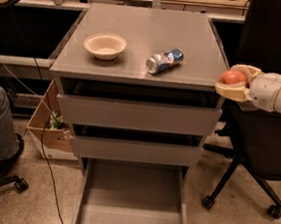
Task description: Pick apple from bottom drawer and place on counter
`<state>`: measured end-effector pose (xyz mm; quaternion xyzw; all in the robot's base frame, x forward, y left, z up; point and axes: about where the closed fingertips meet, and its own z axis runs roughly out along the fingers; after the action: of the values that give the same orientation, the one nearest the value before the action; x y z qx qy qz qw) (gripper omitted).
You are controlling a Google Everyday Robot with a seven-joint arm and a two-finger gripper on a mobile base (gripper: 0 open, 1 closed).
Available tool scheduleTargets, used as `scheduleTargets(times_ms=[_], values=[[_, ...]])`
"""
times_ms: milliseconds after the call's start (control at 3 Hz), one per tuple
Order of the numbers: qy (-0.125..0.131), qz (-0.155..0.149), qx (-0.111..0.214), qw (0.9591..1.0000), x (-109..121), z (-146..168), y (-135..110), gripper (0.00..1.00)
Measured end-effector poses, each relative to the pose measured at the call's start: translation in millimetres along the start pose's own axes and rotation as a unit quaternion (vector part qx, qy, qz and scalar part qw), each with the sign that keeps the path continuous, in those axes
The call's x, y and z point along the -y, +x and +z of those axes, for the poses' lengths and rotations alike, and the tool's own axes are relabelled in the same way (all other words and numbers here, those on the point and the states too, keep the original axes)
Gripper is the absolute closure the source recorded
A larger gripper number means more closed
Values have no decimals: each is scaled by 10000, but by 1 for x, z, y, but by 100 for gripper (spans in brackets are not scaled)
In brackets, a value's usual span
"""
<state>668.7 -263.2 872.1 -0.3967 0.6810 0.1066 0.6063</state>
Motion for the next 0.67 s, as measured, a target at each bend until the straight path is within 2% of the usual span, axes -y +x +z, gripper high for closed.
scheduleTargets(times_ms=[333,667], values=[[34,-58,236,9997,20,9,-23,100],[-30,-108,525,9986,43,34,-52,100]])
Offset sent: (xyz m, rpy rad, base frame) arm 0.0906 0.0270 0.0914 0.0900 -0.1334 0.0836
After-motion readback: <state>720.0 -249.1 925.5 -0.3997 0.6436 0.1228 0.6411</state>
